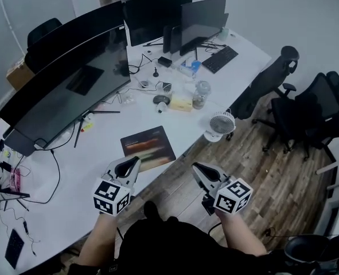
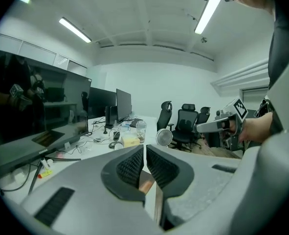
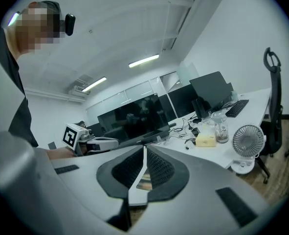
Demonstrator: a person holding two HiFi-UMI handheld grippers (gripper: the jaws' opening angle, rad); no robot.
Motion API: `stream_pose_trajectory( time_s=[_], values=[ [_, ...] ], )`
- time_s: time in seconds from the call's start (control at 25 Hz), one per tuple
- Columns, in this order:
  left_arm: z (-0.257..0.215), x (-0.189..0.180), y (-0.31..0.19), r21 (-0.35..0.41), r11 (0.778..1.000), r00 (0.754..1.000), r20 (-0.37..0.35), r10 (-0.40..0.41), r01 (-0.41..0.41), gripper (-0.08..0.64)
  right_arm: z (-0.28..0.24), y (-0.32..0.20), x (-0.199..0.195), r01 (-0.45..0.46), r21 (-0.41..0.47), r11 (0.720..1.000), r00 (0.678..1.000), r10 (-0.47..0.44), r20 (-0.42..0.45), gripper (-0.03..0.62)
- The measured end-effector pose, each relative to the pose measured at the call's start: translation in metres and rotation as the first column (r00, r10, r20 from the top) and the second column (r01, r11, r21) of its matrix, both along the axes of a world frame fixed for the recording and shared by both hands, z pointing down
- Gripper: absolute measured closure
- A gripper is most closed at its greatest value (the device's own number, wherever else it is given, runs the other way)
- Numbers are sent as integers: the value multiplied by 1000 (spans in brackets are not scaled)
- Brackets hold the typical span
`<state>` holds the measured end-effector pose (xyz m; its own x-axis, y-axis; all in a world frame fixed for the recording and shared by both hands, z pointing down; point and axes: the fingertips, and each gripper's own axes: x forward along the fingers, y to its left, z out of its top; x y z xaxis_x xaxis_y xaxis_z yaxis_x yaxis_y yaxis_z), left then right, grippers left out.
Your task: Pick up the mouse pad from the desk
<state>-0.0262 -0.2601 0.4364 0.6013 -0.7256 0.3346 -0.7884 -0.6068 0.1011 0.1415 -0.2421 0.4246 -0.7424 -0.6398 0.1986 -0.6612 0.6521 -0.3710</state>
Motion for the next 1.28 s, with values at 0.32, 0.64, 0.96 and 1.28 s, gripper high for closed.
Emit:
stream_pose_trajectory(
  time_s=[0.32, 0.64, 0.96, 1.28],
  values=[
    [37, -31, -23, -73, 997, 999, -5, 41, -41, 549, 2, -33, -68, 59, -4, 998, 998, -59, -29, 574],
    [71, -36, -30, -141, 983, 992, 31, 125, -119, 463, 23, -43, -87, 64, -49, 997, 997, -65, -39, 574],
    [112, -22, -41, -227, 959, 974, 106, 199, -171, 348, 44, -64, -78, 65, -80, 995, 998, -67, -18, 574],
    [159, -26, -60, -271, 951, 973, 132, 188, -147, 273, 93, -68, -59, 30, -169, 985, 999, -35, -28, 574]
  ],
)
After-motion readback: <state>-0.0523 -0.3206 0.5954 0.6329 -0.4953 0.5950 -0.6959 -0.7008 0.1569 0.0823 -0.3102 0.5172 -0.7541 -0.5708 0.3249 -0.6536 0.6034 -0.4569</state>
